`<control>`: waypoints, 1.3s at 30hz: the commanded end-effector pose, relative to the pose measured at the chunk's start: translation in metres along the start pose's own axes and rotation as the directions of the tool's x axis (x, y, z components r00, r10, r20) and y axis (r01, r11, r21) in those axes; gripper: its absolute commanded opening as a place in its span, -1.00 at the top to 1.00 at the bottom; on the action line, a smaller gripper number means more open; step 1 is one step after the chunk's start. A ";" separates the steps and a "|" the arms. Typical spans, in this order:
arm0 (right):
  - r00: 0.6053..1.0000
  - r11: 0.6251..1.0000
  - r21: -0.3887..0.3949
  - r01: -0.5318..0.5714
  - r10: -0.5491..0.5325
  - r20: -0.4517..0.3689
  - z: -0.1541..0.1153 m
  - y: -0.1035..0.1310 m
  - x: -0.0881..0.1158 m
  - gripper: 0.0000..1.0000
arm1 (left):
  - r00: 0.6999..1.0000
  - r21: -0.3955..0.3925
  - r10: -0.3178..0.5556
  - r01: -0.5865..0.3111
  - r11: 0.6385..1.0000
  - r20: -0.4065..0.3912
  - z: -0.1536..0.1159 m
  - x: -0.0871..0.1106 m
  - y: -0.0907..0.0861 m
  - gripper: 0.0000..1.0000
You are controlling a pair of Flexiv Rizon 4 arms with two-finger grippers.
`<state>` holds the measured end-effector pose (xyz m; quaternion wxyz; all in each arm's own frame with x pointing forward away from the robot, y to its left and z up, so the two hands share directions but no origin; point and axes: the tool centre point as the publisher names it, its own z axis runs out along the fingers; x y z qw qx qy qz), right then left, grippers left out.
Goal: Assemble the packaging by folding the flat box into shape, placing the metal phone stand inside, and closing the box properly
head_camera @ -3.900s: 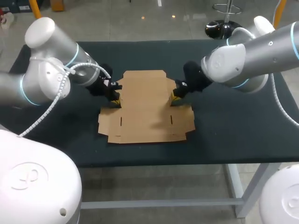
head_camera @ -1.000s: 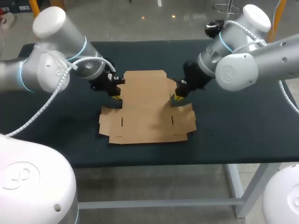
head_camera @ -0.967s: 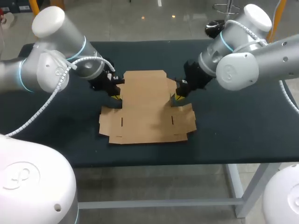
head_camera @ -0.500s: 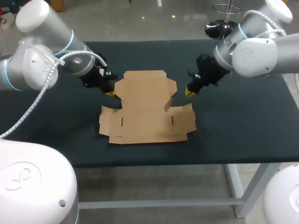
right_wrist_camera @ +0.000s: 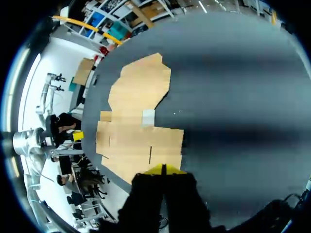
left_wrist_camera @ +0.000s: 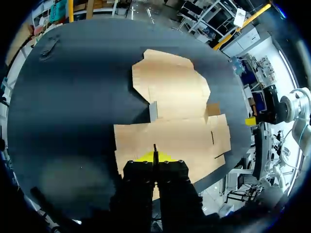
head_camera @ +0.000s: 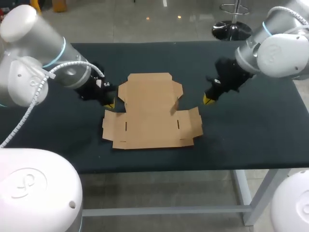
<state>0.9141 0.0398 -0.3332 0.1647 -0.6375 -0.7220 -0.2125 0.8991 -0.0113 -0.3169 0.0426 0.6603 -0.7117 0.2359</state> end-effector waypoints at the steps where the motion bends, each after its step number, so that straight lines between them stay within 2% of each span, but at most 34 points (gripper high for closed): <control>1: 1.000 1.000 -0.016 -0.003 0.003 0.002 -0.013 -0.029 -0.002 1.00 | 1.000 0.039 0.000 0.000 0.999 -0.010 -0.017 -0.006 0.032 1.00; 10: 1.000 1.000 -0.001 -0.027 0.027 -0.002 -0.013 -0.070 -0.011 1.00 | 0.999 0.031 -0.024 0.025 0.999 -0.023 -0.030 -0.011 0.073 1.00; 21: 0.999 0.999 0.020 -0.032 0.032 -0.012 -0.004 -0.104 -0.014 1.00 | 0.995 -0.002 -0.049 0.049 0.999 -0.084 -0.026 -0.021 0.111 1.00; 30: 0.999 0.998 0.036 -0.045 0.046 -0.015 0.013 -0.121 -0.017 1.00 | 0.993 -0.031 -0.059 0.056 0.998 -0.100 -0.017 -0.018 0.124 1.00; 39: 0.998 0.998 0.031 -0.059 0.059 -0.010 0.032 -0.130 -0.018 1.00 | 0.990 -0.072 -0.044 0.035 0.997 -0.135 0.005 -0.017 0.135 1.00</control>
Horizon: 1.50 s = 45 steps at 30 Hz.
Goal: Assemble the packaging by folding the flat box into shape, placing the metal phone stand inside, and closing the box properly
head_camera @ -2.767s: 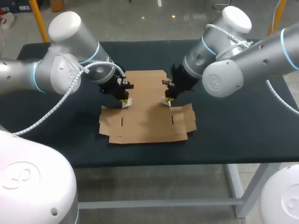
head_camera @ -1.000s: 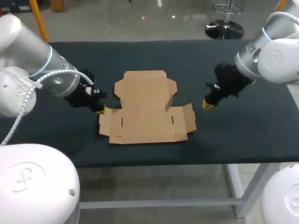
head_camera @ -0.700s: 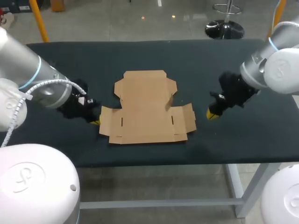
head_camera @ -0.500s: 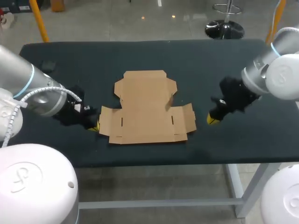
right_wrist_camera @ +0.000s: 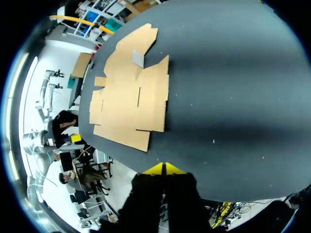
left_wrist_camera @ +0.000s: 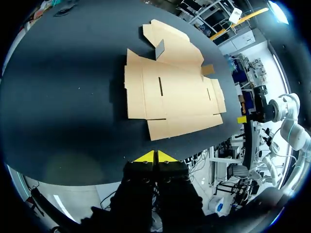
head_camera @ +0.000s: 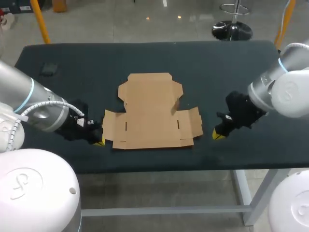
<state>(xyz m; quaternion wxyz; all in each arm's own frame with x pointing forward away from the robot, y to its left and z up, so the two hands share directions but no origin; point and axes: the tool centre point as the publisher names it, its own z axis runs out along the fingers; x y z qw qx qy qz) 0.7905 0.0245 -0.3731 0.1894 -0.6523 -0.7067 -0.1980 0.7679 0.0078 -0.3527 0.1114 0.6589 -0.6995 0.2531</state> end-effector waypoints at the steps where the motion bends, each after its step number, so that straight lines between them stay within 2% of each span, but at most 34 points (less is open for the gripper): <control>1: 1.000 1.000 -0.008 0.001 -0.001 -0.002 0.012 -0.003 -0.002 1.00 | 1.000 -0.011 0.005 -0.005 1.000 -0.014 0.016 -0.004 -0.001 1.00; 11: 0.999 1.000 -0.010 -0.010 0.009 -0.037 0.029 -0.002 -0.002 1.00 | 0.999 -0.033 -0.024 0.023 0.999 -0.044 0.032 -0.007 0.003 1.00; 26: 0.999 1.000 -0.020 -0.020 0.019 -0.046 0.029 -0.003 -0.004 1.00 | 0.999 -0.033 -0.024 0.023 0.999 -0.045 0.033 -0.008 0.003 1.00; 30: 0.999 0.999 -0.016 -0.031 0.031 -0.034 0.035 -0.001 -0.004 1.00 | 0.995 -0.060 -0.097 0.095 0.994 -0.034 0.039 -0.008 -0.003 1.00; 34: 0.999 0.999 -0.019 -0.030 0.029 -0.029 0.037 0.001 -0.003 1.00 | 0.991 -0.088 -0.128 0.124 0.988 -0.043 0.043 -0.010 -0.006 1.00; 45: 0.999 0.999 0.004 -0.032 0.032 -0.042 0.052 0.008 -0.002 1.00 | 0.987 -0.120 -0.148 0.140 0.983 -0.058 0.058 -0.016 -0.012 1.00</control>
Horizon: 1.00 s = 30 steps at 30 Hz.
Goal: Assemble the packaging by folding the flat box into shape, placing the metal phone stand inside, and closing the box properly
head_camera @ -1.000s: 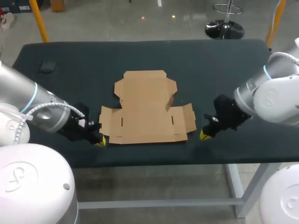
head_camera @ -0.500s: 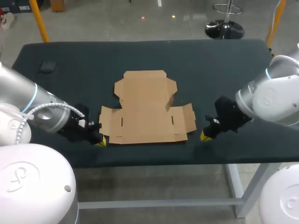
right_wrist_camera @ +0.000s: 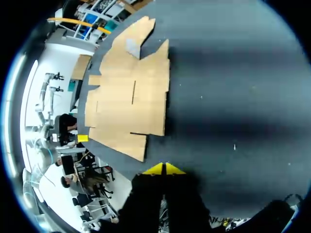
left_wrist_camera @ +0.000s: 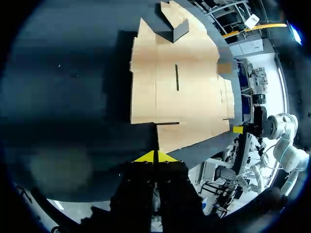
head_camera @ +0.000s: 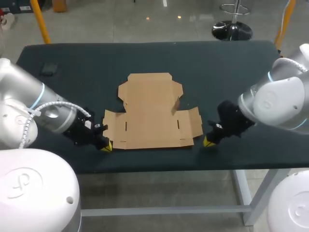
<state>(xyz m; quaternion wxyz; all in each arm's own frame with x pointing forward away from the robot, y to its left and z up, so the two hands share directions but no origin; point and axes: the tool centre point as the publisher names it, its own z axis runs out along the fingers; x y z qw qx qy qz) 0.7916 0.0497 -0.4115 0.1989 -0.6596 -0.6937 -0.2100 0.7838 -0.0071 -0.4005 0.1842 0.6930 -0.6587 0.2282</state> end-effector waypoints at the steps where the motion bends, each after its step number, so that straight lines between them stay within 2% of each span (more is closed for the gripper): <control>1: 1.000 1.000 0.017 -0.005 0.005 -0.011 0.007 0.007 -0.003 1.00 | 1.000 -0.013 -0.002 0.002 1.000 -0.007 0.006 -0.004 -0.008 1.00; 9: 1.000 1.000 0.020 -0.005 0.005 -0.012 0.009 0.007 -0.002 1.00 | 1.000 -0.010 -0.013 0.013 1.000 -0.019 0.003 -0.009 -0.009 1.00; 16: 1.000 1.000 0.027 -0.005 0.005 -0.018 0.015 0.007 0.000 1.00 | 0.998 -0.040 -0.036 0.034 0.999 -0.043 0.010 -0.014 -0.012 1.00; 30: 1.000 0.999 0.035 -0.004 0.005 -0.015 0.023 0.006 0.007 1.00 | 0.997 -0.085 -0.045 0.040 0.996 -0.063 0.021 -0.004 -0.010 1.00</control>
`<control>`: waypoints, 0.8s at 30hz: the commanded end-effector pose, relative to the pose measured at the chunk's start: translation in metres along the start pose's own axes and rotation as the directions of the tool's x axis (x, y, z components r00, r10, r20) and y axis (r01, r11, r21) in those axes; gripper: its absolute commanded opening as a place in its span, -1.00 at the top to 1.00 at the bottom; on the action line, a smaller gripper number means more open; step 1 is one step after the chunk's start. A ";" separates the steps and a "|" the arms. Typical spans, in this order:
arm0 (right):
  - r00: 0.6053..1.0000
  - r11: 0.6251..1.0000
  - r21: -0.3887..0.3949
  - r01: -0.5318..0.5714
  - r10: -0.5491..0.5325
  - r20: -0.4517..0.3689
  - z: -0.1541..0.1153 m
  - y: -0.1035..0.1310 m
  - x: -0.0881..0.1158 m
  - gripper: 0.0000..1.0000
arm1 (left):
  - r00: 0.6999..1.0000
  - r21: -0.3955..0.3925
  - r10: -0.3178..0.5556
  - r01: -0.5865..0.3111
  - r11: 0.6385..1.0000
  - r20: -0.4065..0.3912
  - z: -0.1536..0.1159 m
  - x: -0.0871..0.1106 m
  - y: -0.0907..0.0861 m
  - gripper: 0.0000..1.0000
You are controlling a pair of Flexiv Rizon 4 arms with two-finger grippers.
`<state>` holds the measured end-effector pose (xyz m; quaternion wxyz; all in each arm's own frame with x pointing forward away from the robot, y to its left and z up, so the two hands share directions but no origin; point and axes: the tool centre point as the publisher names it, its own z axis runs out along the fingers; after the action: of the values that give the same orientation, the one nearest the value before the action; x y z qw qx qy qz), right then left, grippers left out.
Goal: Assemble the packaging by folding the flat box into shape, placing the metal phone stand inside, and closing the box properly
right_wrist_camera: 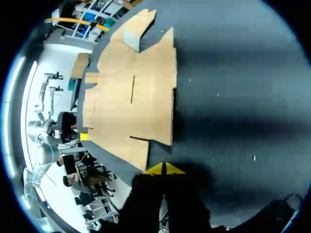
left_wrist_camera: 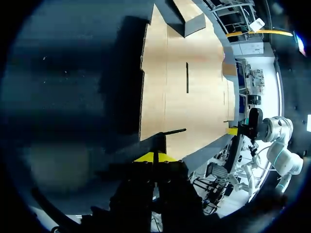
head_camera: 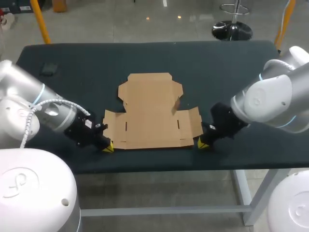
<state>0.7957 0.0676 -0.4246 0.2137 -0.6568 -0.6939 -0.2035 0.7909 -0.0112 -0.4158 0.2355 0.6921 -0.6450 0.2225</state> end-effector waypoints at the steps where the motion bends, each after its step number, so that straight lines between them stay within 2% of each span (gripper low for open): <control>1: 1.000 1.000 0.006 0.000 0.000 -0.001 0.002 0.001 0.000 1.00 | 1.000 -0.012 0.005 -0.005 1.000 0.000 0.005 0.001 -0.003 1.00; 24: 0.999 0.999 -0.026 -0.032 0.031 -0.039 0.008 0.005 0.006 1.00 | 1.000 -0.004 0.008 -0.008 1.000 0.015 0.007 0.005 0.001 1.00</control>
<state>0.7984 0.0766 -0.4260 0.2169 -0.6686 -0.6766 -0.2195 0.7904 -0.0184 -0.4161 0.2316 0.6902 -0.6496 0.2190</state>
